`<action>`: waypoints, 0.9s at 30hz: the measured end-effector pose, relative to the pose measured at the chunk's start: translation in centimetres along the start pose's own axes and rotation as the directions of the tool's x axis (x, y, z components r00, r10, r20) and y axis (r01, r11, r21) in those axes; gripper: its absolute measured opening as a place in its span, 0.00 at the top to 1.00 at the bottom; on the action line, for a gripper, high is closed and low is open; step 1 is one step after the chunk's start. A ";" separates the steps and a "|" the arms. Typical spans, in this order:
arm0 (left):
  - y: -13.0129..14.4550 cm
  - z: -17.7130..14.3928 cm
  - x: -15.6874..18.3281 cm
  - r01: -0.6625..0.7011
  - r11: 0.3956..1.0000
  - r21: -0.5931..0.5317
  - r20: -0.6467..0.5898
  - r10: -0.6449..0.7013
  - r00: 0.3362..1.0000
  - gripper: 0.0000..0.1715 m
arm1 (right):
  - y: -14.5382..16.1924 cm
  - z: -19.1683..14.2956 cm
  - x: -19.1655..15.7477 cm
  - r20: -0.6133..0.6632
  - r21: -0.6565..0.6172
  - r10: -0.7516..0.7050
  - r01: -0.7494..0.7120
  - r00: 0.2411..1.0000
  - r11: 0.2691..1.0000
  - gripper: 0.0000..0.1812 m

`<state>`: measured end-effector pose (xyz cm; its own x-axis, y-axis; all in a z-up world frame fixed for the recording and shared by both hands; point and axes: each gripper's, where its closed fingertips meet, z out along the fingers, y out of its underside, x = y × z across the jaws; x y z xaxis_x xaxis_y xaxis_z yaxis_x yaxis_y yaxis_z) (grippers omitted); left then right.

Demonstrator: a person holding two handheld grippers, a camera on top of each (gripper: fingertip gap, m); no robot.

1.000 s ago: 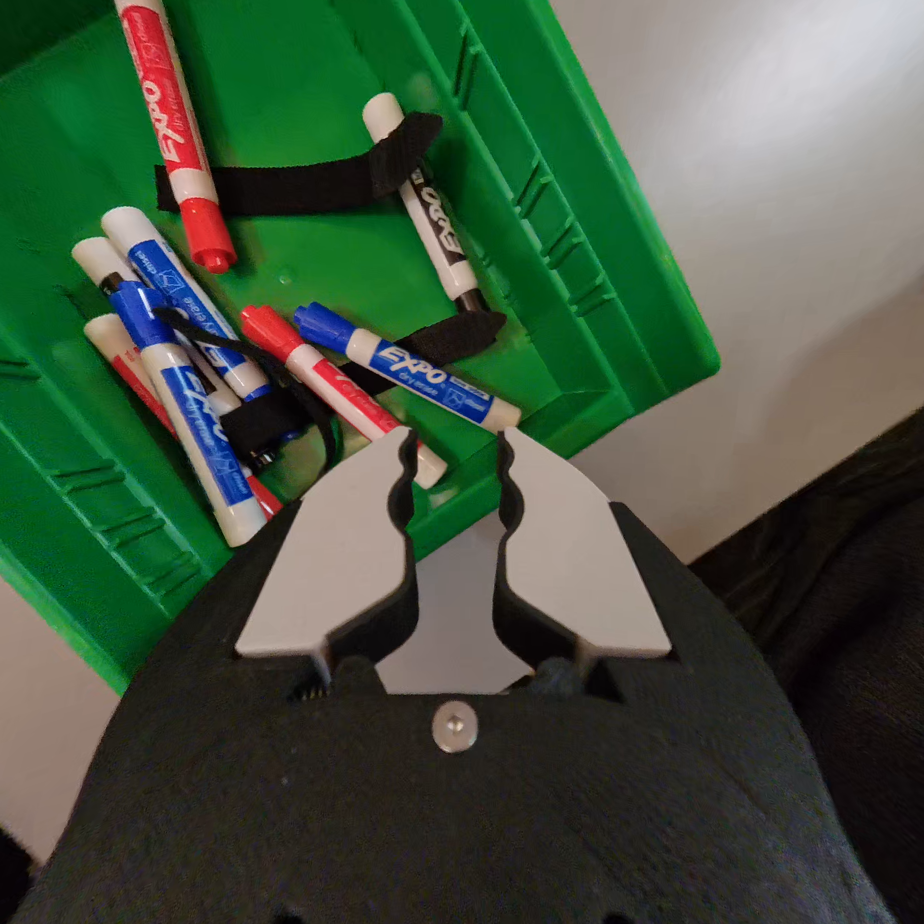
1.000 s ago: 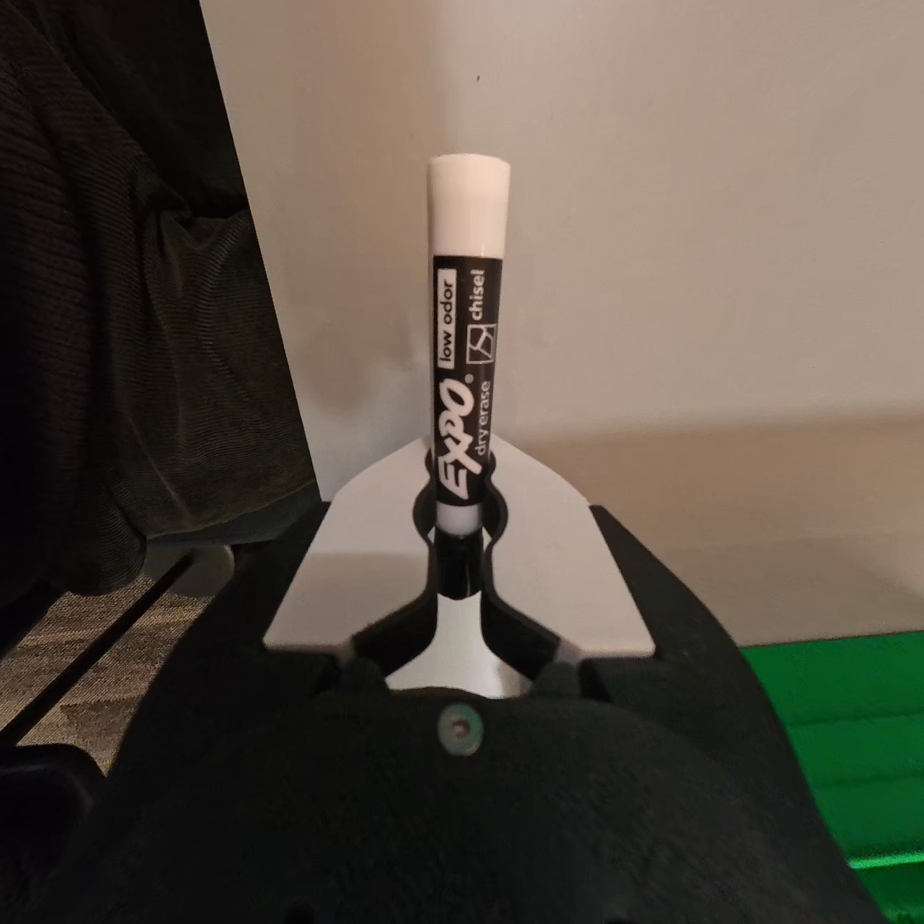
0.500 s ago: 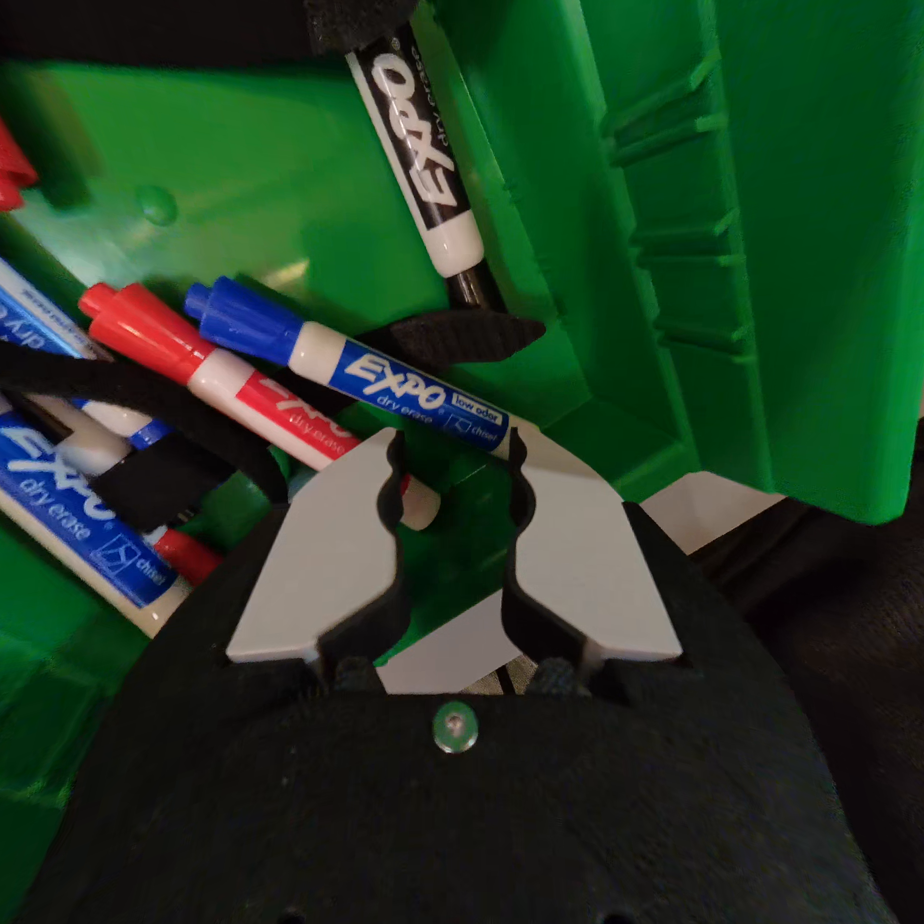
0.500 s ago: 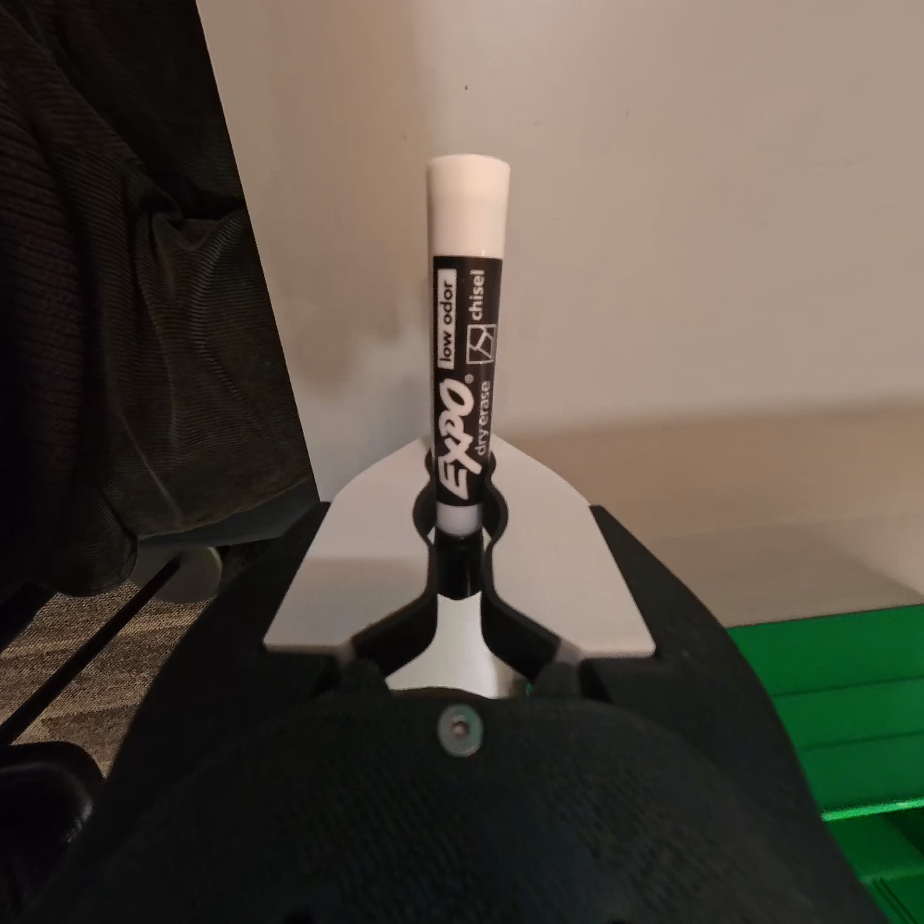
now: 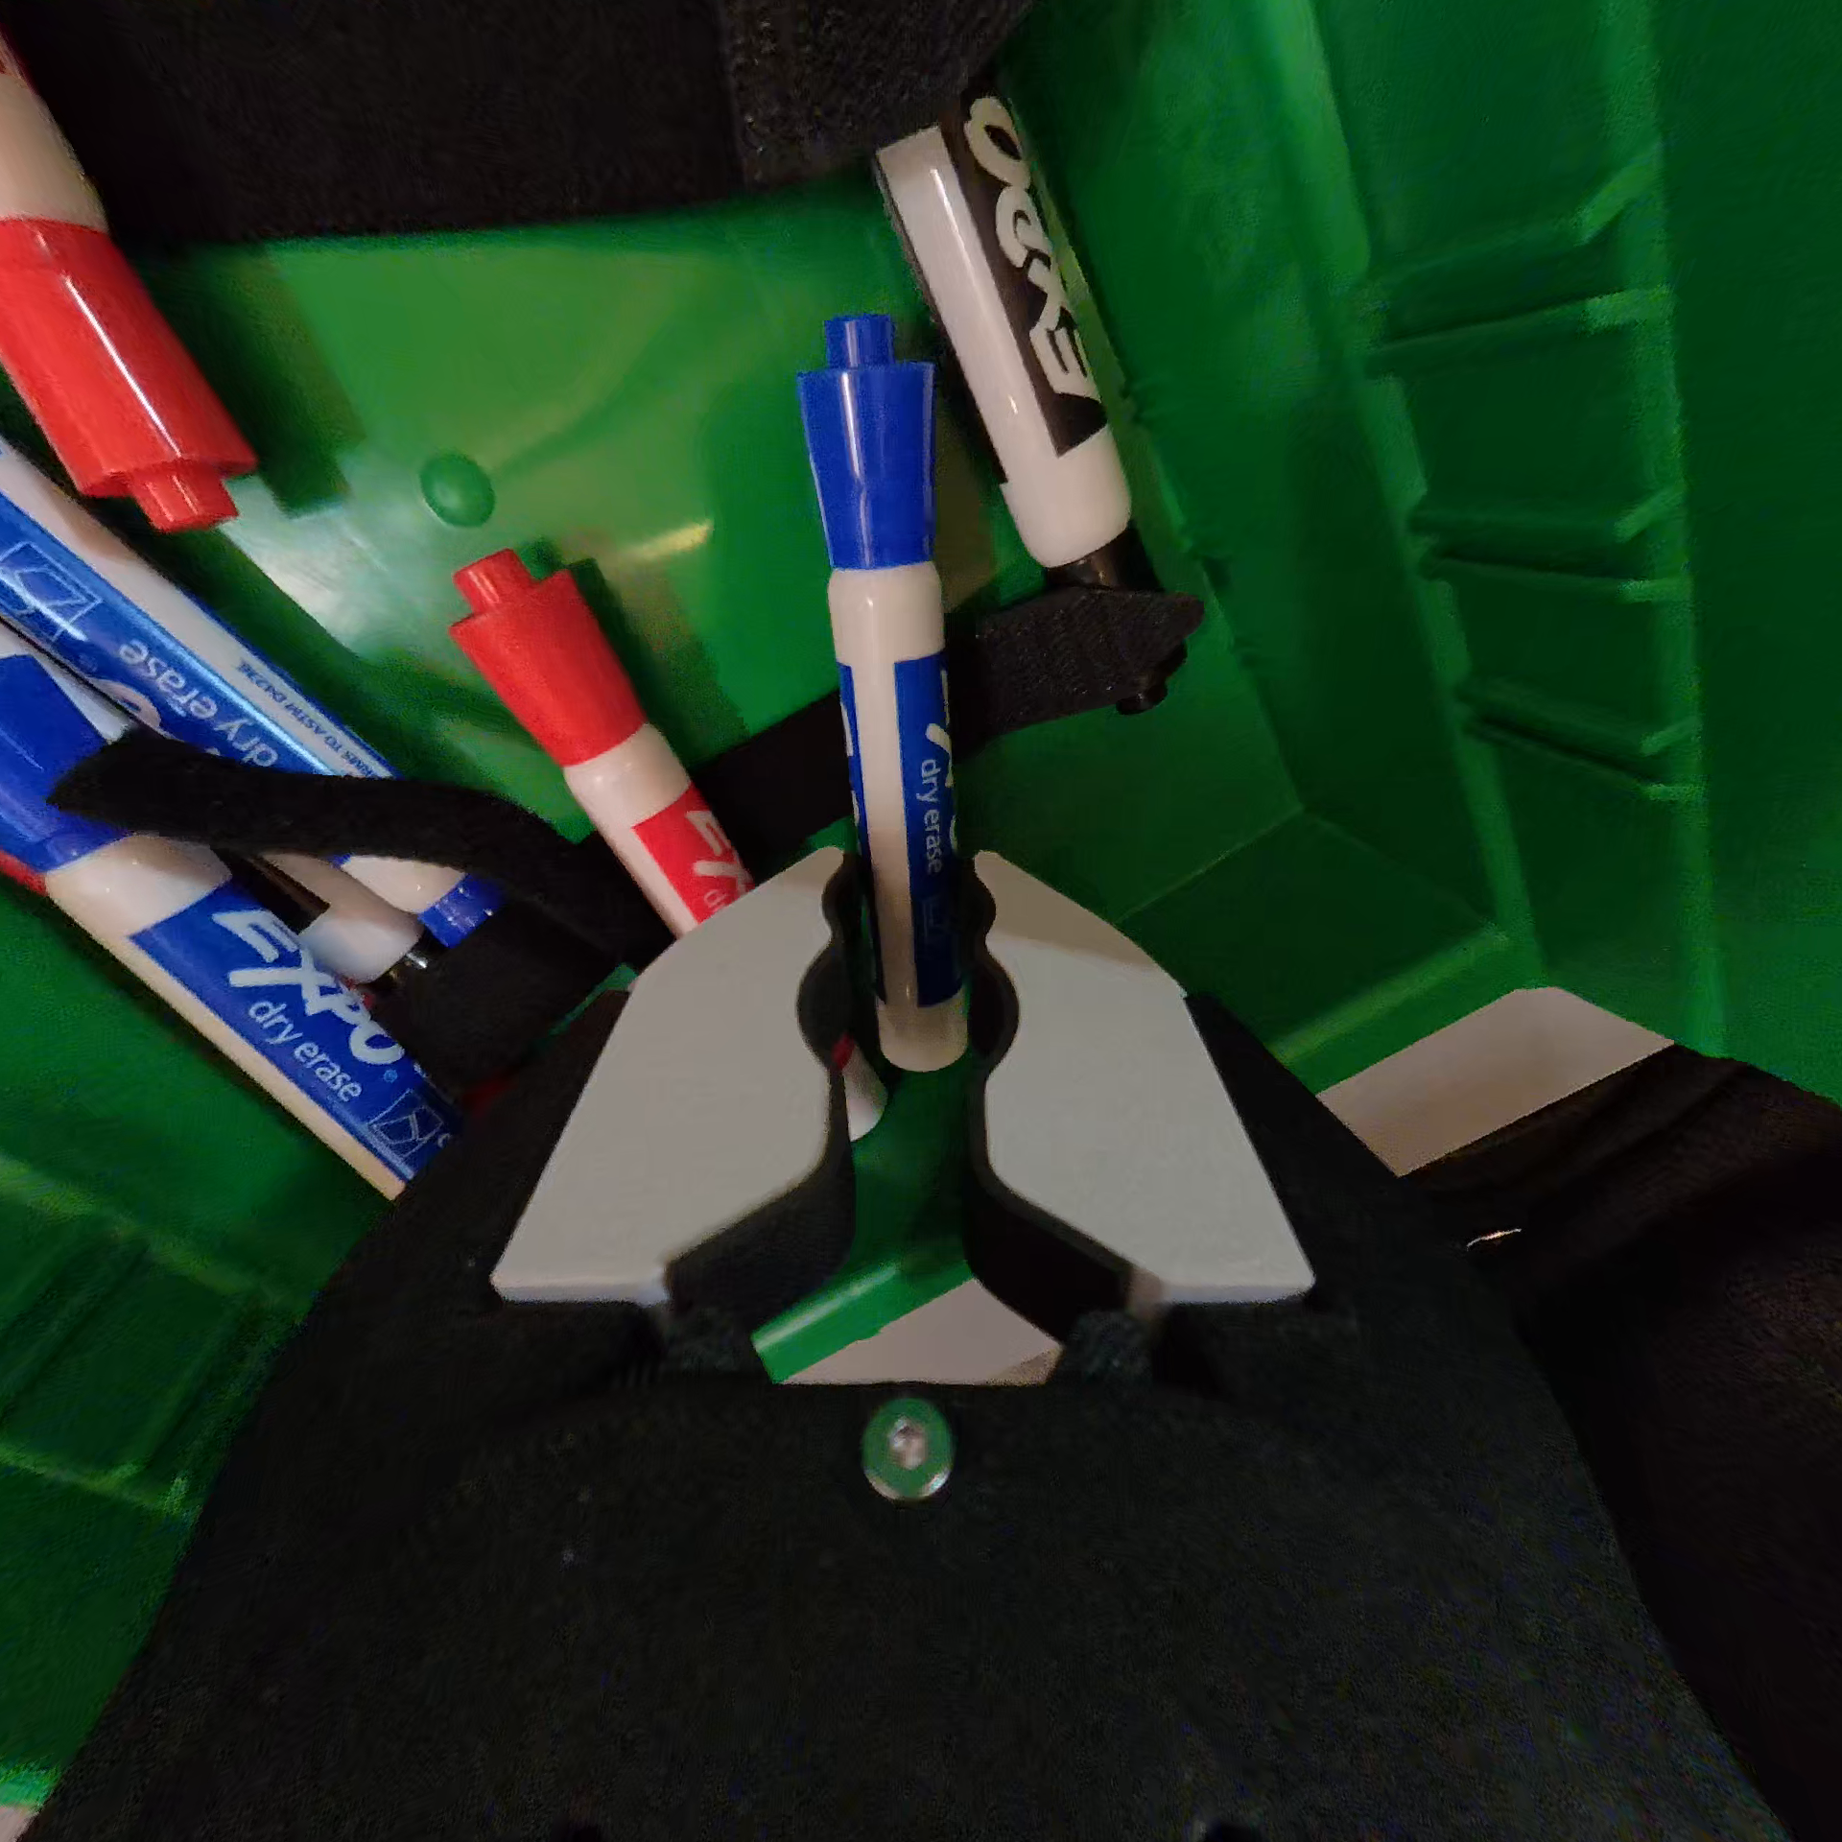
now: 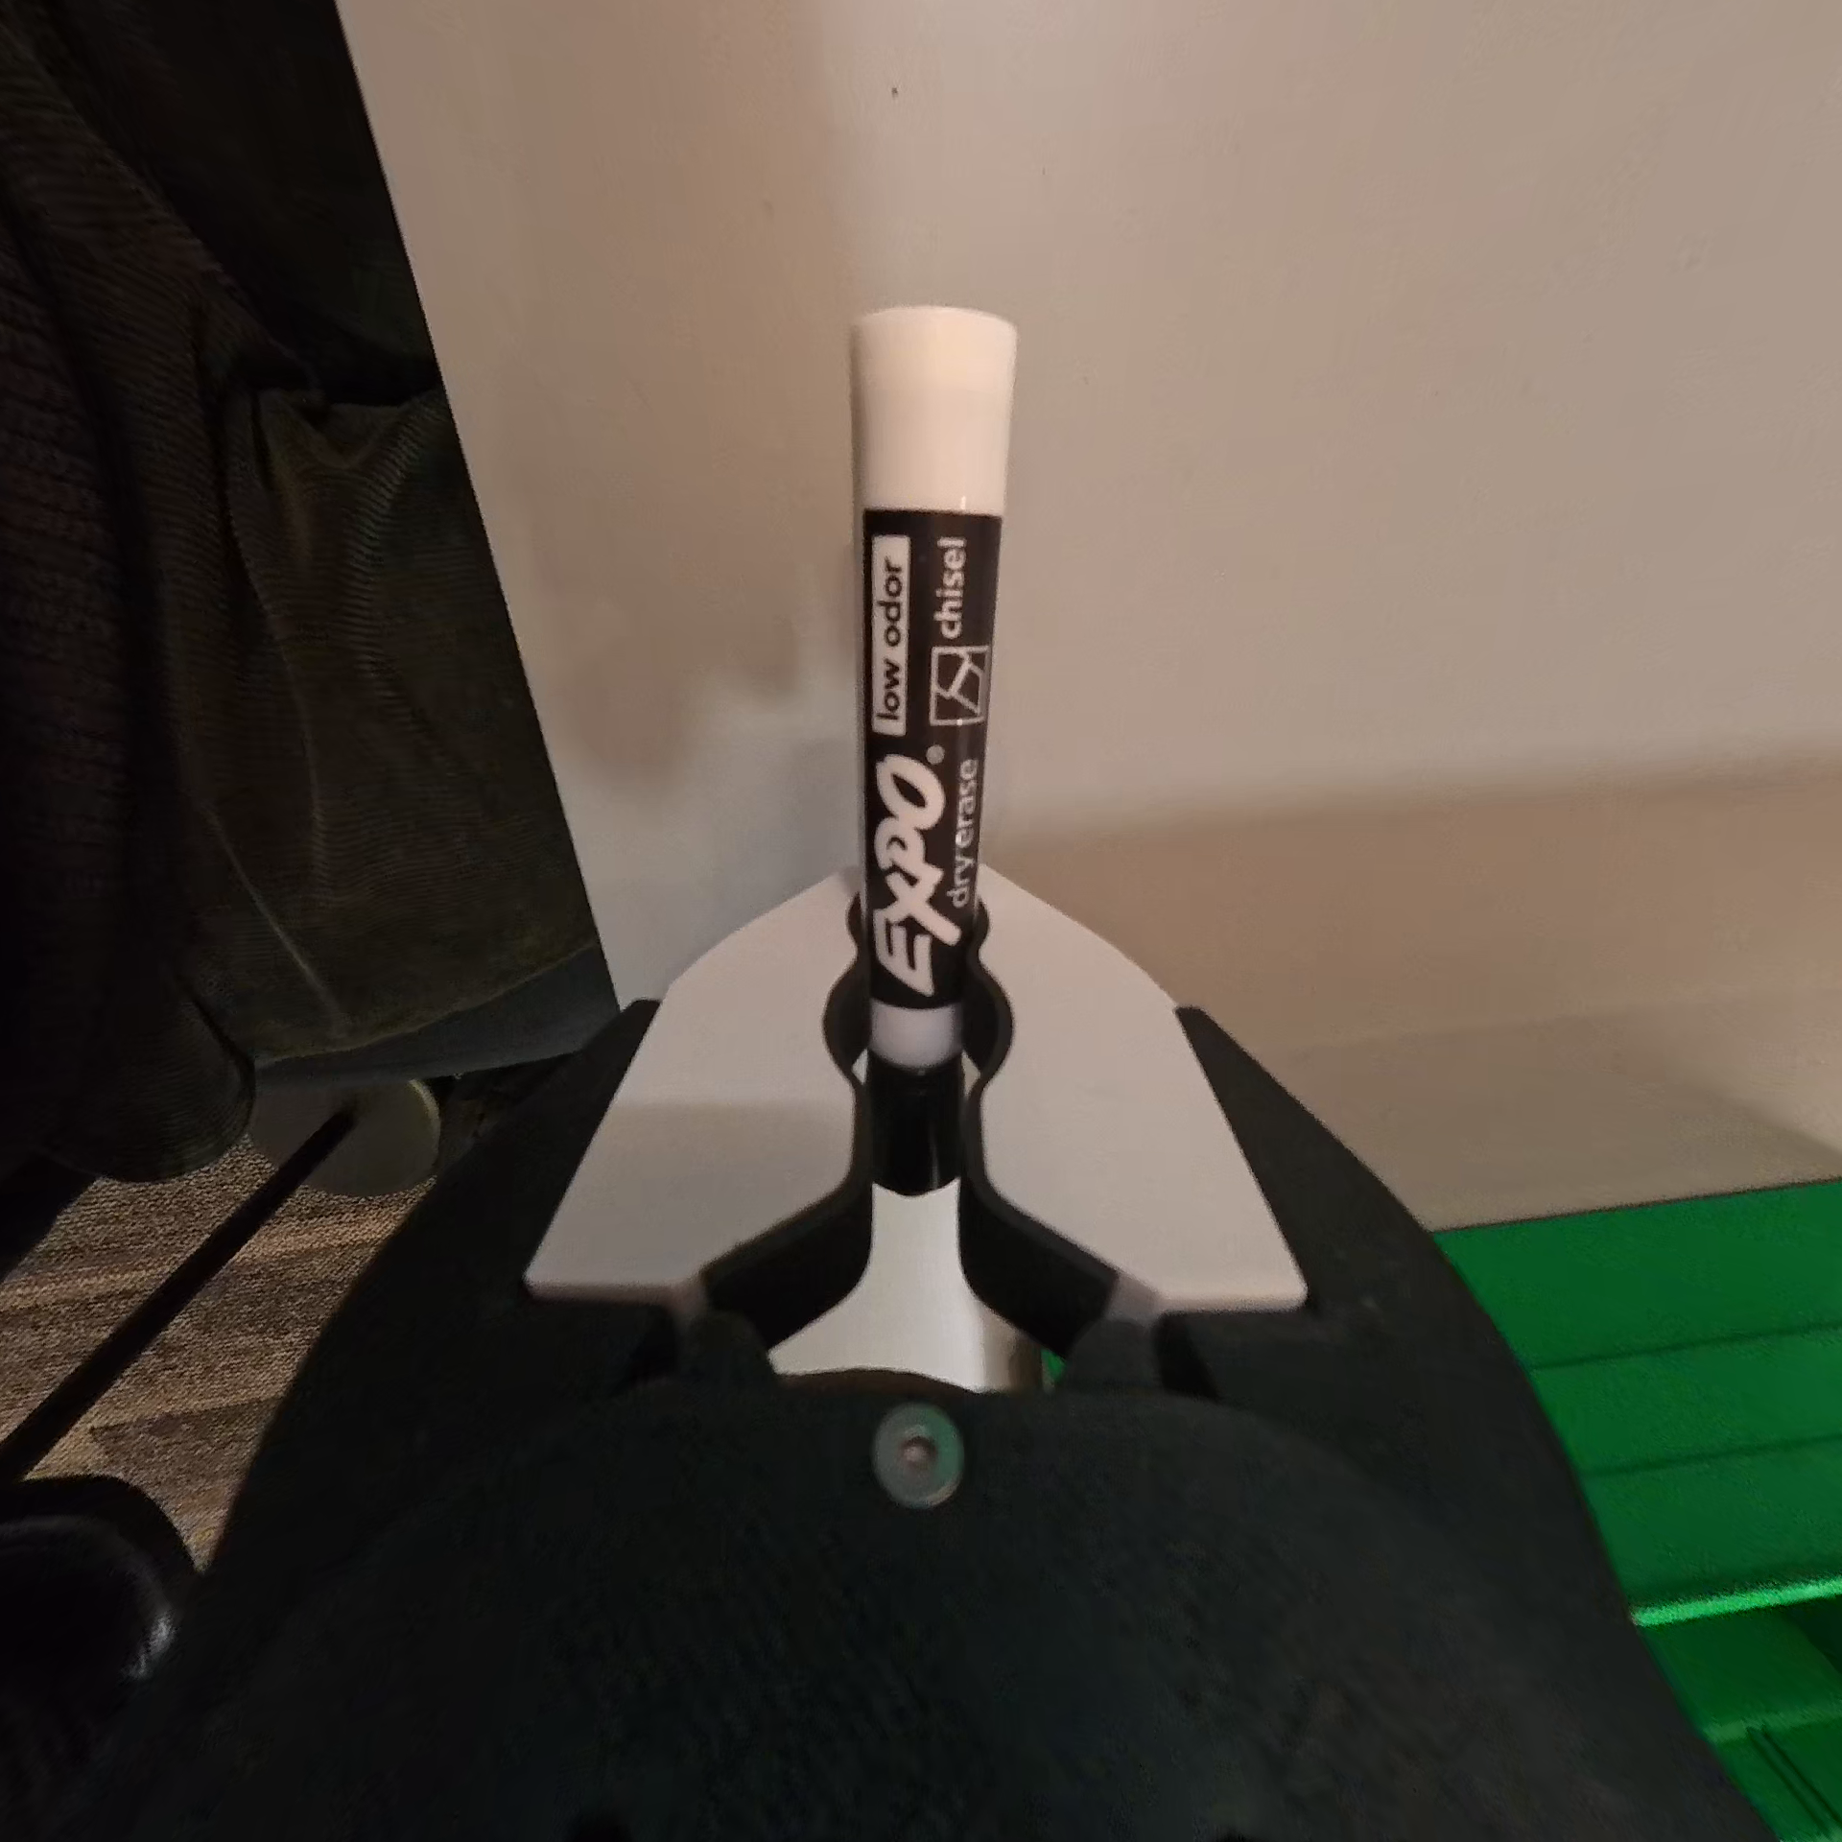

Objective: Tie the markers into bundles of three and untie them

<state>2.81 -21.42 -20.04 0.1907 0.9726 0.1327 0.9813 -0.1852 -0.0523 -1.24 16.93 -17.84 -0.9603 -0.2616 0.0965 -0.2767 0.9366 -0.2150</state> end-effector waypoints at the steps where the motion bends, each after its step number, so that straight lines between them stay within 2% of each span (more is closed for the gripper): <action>1: 0.0 0.0 0.0 0.005 1.000 0.006 -0.008 -0.005 1.000 0.87 | 0.0 0.0 0.0 0.001 0.000 0.000 0.000 1.000 1.000 0.92; 6: 0.5 -0.3 -0.1 -0.017 1.000 0.011 -0.021 0.018 1.000 0.87 | 0.0 0.0 -0.1 0.002 0.000 -0.003 0.003 1.000 1.000 0.92; 12: 0.3 -2.4 -0.4 -0.086 0.988 0.126 0.064 0.079 0.995 0.87 | -0.1 -0.2 -0.1 0.007 0.009 0.004 -0.004 1.000 1.000 0.93; 17: 0.1 -7.3 -0.6 -0.136 0.951 0.276 0.182 0.087 0.980 0.89 | -0.2 -0.2 -0.1 0.013 0.015 0.006 -0.006 1.000 1.000 0.93; 18: -0.1 -8.7 -0.3 -0.151 0.936 0.317 0.203 0.088 0.975 0.89 | -0.2 -0.1 -0.1 0.015 0.015 0.006 -0.006 1.000 1.000 0.93; 19: -0.4 -10.1 0.3 -0.172 0.915 0.365 0.219 0.095 0.971 0.99 | -0.2 -0.1 -0.2 0.017 0.015 0.006 -0.006 1.000 1.000 0.93; 20: -0.9 -11.7 0.8 -0.188 0.884 0.429 0.240 0.090 0.967 0.99 | -0.3 -0.1 -0.2 0.018 0.016 0.006 -0.006 1.000 1.000 0.92; 22: -1.1 -13.9 1.7 -0.218 0.850 0.479 0.278 0.088 0.956 0.99 | -0.3 0.0 -0.2 0.019 0.016 0.007 -0.007 1.000 1.000 0.93; 24: 0.1 -13.6 1.6 -0.259 0.877 0.404 0.329 0.125 0.936 0.99 | -0.4 -0.1 -0.3 0.016 0.012 0.003 -0.004 1.000 1.000 0.92; 27: 1.7 -10.8 -0.2 -0.260 0.924 0.281 0.378 0.143 0.915 0.97 | -0.6 -0.3 -0.4 0.008 0.016 -0.009 0.009 1.000 1.000 0.92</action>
<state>4.72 -23.47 -9.47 0.3045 0.9163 -0.2603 0.8495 -0.3848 -0.3608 -0.64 16.53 -17.43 -0.9580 -0.2719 0.0905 -0.2858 0.9305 -0.2293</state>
